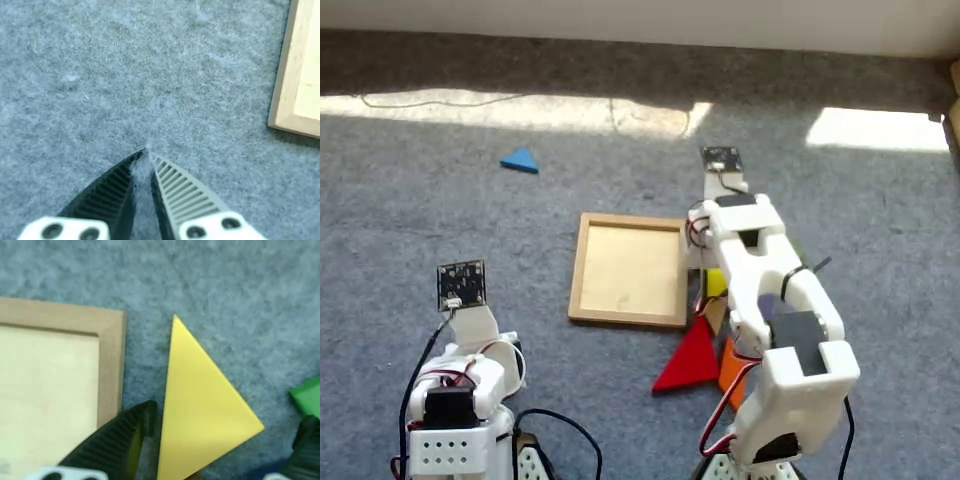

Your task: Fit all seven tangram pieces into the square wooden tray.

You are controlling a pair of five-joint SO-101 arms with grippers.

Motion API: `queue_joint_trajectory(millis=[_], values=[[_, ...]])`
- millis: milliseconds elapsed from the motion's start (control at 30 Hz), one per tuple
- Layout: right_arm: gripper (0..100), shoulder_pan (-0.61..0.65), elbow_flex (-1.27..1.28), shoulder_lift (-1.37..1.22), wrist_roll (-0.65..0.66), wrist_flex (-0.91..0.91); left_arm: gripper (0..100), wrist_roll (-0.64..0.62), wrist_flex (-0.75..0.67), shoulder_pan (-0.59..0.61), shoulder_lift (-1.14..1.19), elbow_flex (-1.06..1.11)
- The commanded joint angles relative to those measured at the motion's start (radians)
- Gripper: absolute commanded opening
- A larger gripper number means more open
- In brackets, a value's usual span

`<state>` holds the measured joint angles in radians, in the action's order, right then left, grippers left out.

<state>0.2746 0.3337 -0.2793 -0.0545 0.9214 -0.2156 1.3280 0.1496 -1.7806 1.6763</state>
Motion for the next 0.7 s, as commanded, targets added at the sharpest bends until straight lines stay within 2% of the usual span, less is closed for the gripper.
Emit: queue_joint_trajectory(millis=[0,667], values=[[41.8,0.025,-0.061,-0.039,0.006,0.001,0,0.008,0.005,-0.015,-0.016,0.019],[41.8,0.125,-0.053,-0.041,-0.002,0.002,0,0.008,0.005,-0.015,-0.016,0.019]])
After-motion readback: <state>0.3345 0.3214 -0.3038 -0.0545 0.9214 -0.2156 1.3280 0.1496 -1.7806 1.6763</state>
